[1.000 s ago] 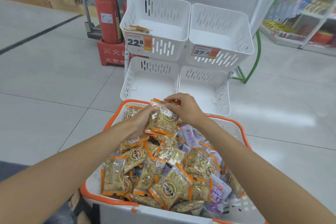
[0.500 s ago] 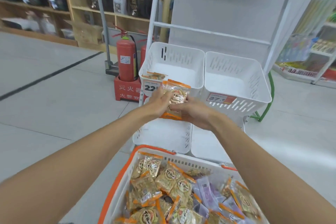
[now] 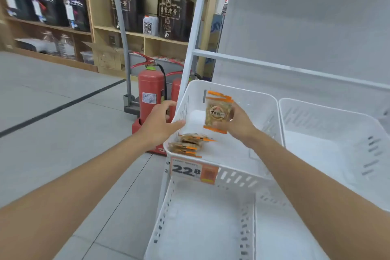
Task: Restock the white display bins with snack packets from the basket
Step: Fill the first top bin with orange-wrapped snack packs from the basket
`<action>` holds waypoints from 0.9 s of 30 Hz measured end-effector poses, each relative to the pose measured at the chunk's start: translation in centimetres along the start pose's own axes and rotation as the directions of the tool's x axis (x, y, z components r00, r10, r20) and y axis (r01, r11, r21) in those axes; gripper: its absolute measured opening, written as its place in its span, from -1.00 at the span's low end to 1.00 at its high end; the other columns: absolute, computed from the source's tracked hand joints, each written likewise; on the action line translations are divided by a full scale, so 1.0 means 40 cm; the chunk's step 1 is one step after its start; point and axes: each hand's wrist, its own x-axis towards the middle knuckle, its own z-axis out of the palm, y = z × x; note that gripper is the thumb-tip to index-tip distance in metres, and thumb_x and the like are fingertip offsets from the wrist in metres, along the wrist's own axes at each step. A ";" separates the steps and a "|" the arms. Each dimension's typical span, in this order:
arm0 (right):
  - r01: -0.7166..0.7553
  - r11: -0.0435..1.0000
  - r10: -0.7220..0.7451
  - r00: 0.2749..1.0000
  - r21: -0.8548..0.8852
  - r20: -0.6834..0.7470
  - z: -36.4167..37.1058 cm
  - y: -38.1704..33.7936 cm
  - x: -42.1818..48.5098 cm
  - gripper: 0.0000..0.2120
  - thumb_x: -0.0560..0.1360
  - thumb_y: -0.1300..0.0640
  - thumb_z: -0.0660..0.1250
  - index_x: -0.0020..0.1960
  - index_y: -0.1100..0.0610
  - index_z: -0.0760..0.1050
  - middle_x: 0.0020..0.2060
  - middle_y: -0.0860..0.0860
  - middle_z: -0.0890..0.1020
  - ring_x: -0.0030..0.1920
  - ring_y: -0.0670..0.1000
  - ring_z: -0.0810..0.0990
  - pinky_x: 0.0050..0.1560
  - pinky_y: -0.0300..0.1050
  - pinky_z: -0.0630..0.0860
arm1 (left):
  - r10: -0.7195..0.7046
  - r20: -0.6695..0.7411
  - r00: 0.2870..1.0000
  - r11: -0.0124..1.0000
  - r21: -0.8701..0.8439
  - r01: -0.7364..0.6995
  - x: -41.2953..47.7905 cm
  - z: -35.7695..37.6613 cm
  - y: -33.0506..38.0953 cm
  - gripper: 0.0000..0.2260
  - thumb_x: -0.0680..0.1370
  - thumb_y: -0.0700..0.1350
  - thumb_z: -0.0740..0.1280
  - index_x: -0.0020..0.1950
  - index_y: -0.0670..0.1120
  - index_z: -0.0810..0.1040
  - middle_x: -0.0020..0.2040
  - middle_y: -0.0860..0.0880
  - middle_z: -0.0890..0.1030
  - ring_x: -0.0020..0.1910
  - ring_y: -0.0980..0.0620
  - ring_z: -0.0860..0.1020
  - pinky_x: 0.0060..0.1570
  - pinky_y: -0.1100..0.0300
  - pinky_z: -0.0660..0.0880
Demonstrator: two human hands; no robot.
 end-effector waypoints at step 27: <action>-0.131 0.991 0.136 0.930 -0.039 0.342 0.092 0.037 -0.014 -0.32 0.44 -0.04 0.47 0.47 0.07 0.29 0.31 -0.02 0.53 0.27 0.00 0.53 0.34 -0.08 0.43 | 0.000 -0.056 0.998 0.971 -0.240 -0.014 0.000 0.040 -0.024 -0.66 0.57 -0.13 0.37 0.32 0.04 0.44 0.17 0.12 0.54 0.02 0.14 0.57 0.00 0.18 0.55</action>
